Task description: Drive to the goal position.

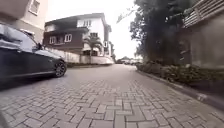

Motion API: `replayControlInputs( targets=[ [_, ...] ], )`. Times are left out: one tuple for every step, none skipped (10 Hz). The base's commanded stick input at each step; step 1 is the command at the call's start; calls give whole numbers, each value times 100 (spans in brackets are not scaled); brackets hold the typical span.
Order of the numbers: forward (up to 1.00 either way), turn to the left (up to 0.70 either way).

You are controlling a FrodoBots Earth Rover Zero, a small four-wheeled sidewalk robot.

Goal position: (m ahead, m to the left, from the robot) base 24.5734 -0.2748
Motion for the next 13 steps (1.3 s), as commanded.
replayControlInputs(
  targets=[
    [70,0],
    [70,0],
    [70,0],
    [70,0],
    [70,0],
    [70,0],
    [70,0],
    [70,0],
    [70,0],
    [70,0],
    [70,0],
    [70,0],
    [70,0]
  ],
)
